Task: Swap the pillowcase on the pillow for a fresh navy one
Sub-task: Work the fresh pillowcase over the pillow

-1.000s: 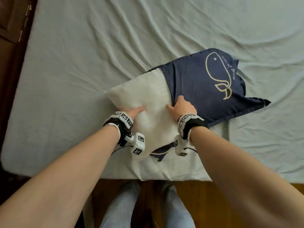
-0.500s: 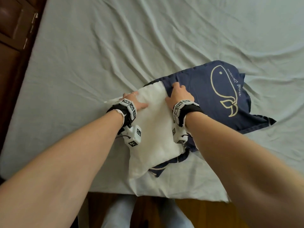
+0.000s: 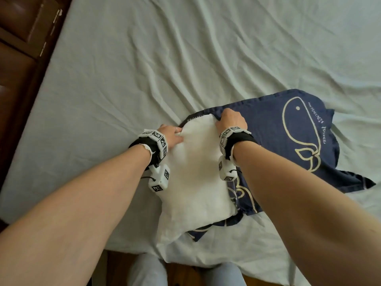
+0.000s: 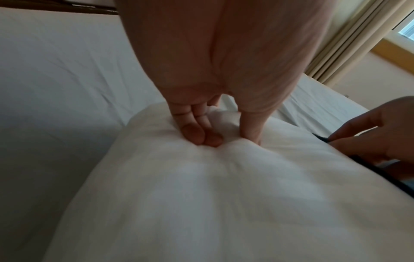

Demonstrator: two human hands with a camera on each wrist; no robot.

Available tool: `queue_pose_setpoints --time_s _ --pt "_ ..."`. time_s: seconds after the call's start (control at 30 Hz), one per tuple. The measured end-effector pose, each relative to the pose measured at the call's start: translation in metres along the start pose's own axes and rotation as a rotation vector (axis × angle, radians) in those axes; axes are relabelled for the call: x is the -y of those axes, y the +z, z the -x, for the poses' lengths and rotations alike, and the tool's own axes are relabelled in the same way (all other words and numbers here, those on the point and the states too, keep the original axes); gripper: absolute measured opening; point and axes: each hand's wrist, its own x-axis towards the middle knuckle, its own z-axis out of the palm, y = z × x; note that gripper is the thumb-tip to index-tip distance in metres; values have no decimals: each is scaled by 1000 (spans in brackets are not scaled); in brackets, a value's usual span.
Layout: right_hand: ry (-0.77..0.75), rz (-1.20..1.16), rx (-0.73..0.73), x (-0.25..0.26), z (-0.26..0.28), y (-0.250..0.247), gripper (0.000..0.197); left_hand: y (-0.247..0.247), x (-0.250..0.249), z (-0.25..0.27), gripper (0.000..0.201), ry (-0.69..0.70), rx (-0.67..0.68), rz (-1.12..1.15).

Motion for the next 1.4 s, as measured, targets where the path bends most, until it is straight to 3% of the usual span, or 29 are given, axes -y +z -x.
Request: queue_pose_setpoints --time_s 0.1,0.23,0.4,0.5,0.63,0.73,0.83,0.93,1.03,1.1,1.23,1.3,1.4 --pt "26 -20 37 -8 -4 0 12 2 -6 -1 37 38 -19 10" --pt "63 -233 57 -14 -8 -7 15 5 -12 0 14 71 -36 120" --pt "-255 -433 120 22 17 -7 16 7 -23 -2 11 161 -72 357" --pt "-219 -496 112 13 22 10 14 12 -14 -8 10 134 -114 348" --pt "-136 -504 56 6 30 21 27 8 -8 -10 33 48 -153 373" --pt "-137 -545 22 1 50 16 54 3 -12 8 51 32 -240 343" --pt "-144 -254 34 -24 73 20 77 11 -11 33 65 -52 -308 317" --pt "-61 -10 -65 -58 103 41 65 34 -8 54 82 -112 -353 259" --pt "99 -10 -255 -94 130 67 43 62 1 71 106 -150 -407 325" --pt "205 -36 -288 -116 148 87 38 88 15 84 122 -195 -382 437" --pt "264 -151 -194 -144 185 130 46 150 47 108 141 -347 -279 654" --pt "269 -215 -99 -155 199 141 46 177 58 118 133 -396 -219 738" --pt "254 -190 28 -169 207 143 25 195 56 133 120 -428 -122 790"
